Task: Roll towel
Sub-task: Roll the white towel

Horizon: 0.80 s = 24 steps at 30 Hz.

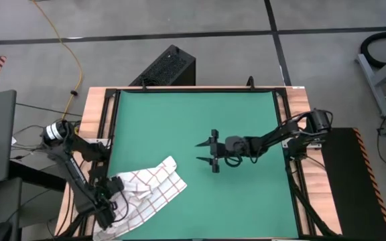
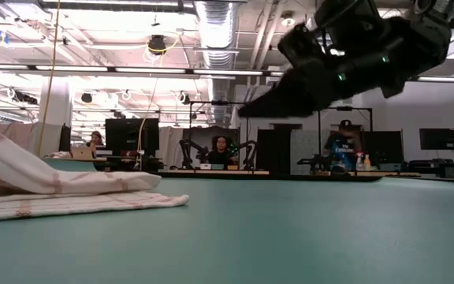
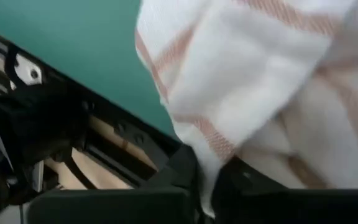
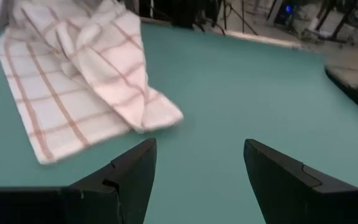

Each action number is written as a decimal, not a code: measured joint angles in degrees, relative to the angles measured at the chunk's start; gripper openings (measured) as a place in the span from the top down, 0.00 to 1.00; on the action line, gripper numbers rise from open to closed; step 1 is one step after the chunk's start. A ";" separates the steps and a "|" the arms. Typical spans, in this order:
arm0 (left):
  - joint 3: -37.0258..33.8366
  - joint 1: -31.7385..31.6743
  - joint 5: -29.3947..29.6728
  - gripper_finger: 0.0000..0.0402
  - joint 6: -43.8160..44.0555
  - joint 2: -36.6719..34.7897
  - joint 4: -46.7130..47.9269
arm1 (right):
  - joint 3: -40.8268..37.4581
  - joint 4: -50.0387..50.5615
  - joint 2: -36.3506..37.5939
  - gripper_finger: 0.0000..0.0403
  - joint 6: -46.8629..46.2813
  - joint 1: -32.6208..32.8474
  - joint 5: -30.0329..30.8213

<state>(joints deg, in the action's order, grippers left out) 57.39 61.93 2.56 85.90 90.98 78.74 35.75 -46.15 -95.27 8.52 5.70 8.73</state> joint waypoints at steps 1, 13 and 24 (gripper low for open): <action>0.00 -0.85 0.40 0.98 -0.58 0.00 0.00 | 1.42 -0.21 -0.64 0.34 1.11 0.46 -0.09; 2.44 -8.24 9.44 1.00 -4.56 0.00 1.31 | 24.18 11.23 -18.64 0.34 18.03 4.46 -4.18; 13.51 -15.43 25.93 1.00 -15.09 -0.01 11.24 | 31.47 13.38 -21.85 0.34 19.47 4.44 -4.59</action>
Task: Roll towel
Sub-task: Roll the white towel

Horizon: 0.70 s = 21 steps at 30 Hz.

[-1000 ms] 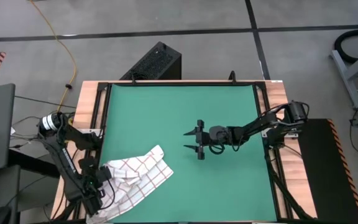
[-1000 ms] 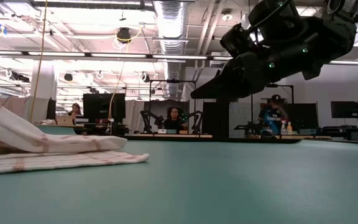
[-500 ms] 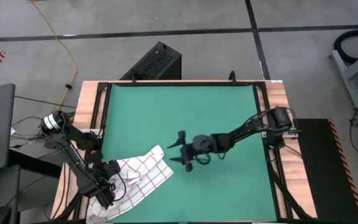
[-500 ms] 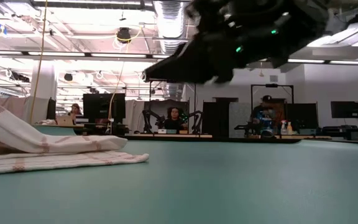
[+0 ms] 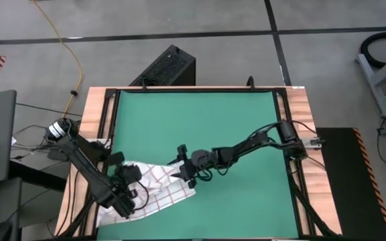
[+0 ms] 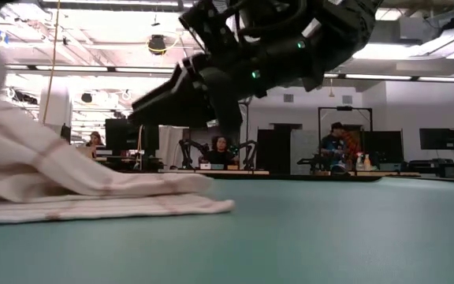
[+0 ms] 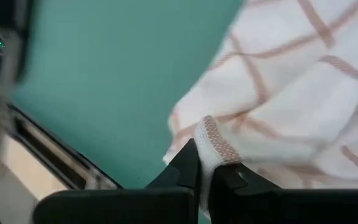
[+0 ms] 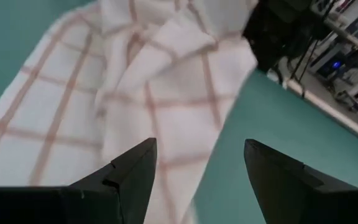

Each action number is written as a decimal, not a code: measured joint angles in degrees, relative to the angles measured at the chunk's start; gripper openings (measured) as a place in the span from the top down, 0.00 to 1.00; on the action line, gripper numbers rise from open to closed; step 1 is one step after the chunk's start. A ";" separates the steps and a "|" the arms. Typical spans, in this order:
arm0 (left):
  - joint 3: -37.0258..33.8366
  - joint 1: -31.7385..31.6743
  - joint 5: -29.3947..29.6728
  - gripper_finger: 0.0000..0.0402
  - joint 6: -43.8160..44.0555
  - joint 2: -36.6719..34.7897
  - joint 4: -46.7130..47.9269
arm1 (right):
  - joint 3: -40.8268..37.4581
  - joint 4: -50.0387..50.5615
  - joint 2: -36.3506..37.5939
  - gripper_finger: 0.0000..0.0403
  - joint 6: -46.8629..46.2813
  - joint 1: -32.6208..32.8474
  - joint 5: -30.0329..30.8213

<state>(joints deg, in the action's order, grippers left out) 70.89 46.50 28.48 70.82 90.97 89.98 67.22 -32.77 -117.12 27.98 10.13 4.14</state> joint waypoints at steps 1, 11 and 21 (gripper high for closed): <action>0.72 -0.77 2.12 1.00 -1.20 -0.05 0.06 | 0.00 0.02 0.28 0.34 0.37 0.00 0.01; 1.44 -14.70 18.76 1.00 -13.46 -0.69 -0.29 | 0.07 -7.76 2.12 0.34 -2.35 1.60 3.35; 1.44 -22.78 21.45 1.00 -22.45 -0.67 -6.70 | 0.04 -9.15 2.12 0.34 -2.00 2.78 20.60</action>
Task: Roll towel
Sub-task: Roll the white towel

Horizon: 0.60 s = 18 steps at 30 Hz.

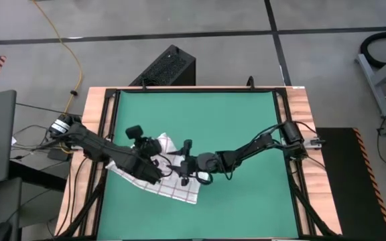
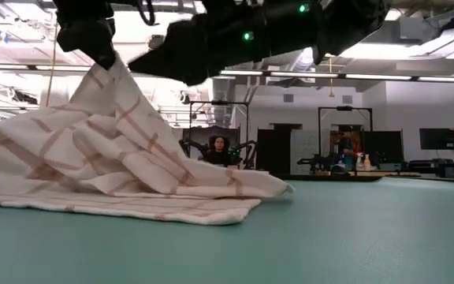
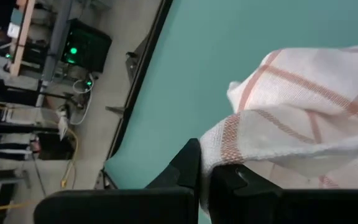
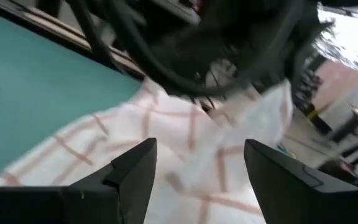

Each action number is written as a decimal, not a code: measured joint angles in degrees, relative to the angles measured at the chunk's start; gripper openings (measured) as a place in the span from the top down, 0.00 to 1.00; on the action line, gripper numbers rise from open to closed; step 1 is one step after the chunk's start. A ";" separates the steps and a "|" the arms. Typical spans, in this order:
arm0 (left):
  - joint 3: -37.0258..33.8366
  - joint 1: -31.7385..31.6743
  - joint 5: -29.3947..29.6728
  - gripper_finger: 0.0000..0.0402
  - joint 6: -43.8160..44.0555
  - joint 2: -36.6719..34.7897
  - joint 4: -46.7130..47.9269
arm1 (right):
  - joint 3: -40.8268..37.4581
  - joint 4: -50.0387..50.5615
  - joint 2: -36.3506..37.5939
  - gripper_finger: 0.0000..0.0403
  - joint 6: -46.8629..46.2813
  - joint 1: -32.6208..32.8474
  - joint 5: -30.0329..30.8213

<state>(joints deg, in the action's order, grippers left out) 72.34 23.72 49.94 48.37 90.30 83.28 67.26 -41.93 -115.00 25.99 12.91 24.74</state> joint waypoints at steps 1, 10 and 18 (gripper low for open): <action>-0.02 -0.13 0.20 1.00 -0.69 0.00 -0.71 | 0.00 0.19 -0.07 0.34 -1.11 -0.28 0.03; -0.02 -1.87 2.17 1.00 -2.33 0.00 -2.86 | -0.02 1.20 -0.46 0.34 -5.42 -0.46 -0.53; -0.02 -3.95 3.91 1.00 -3.66 0.00 -6.16 | -0.02 1.02 -0.46 0.34 -7.00 -0.47 1.28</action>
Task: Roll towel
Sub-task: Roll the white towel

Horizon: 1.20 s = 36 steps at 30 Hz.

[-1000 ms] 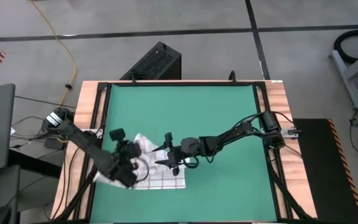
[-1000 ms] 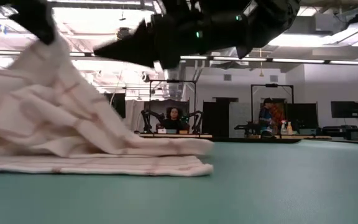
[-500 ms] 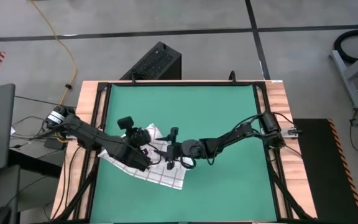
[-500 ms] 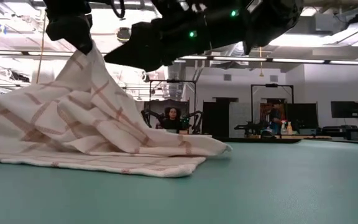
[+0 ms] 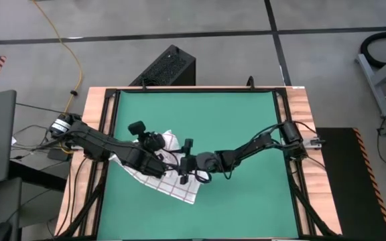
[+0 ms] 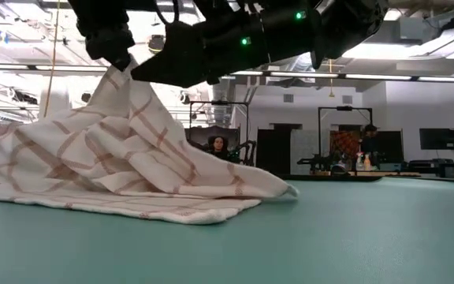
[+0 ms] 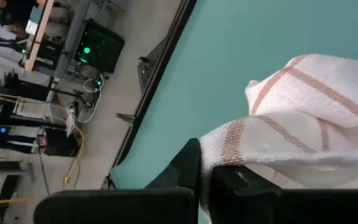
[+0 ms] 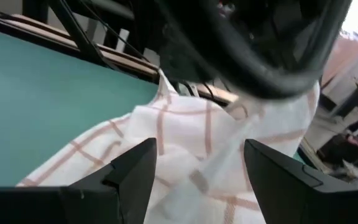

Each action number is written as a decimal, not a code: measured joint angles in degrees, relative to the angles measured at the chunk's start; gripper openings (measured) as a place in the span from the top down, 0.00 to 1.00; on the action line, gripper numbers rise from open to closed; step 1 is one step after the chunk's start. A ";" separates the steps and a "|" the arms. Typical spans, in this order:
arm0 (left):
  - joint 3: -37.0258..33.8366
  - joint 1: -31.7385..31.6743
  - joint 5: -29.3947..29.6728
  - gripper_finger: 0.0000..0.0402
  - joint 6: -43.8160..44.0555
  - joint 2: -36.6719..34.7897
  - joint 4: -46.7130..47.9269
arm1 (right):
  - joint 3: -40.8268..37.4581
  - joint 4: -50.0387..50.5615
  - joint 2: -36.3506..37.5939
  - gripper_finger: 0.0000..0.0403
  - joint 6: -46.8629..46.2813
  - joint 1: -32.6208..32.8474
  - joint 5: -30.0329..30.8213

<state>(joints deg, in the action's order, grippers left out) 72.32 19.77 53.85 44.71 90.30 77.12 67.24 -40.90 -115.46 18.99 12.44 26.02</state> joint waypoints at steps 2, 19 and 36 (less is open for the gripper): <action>-0.01 0.00 0.14 1.00 -0.71 0.00 -0.87 | 0.00 0.94 0.00 0.34 -1.49 -0.57 0.90; 0.00 0.00 2.75 1.00 -3.22 0.00 -8.17 | -0.02 8.19 -0.04 0.69 -6.95 -1.96 1.12; 0.00 -2.83 5.30 1.00 -15.51 0.04 -10.12 | 0.00 35.19 10.86 0.98 -4.11 6.08 39.59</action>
<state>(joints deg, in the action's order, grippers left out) 72.32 16.94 59.15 29.20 90.35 67.00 67.24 -5.71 -104.59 14.88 18.52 65.61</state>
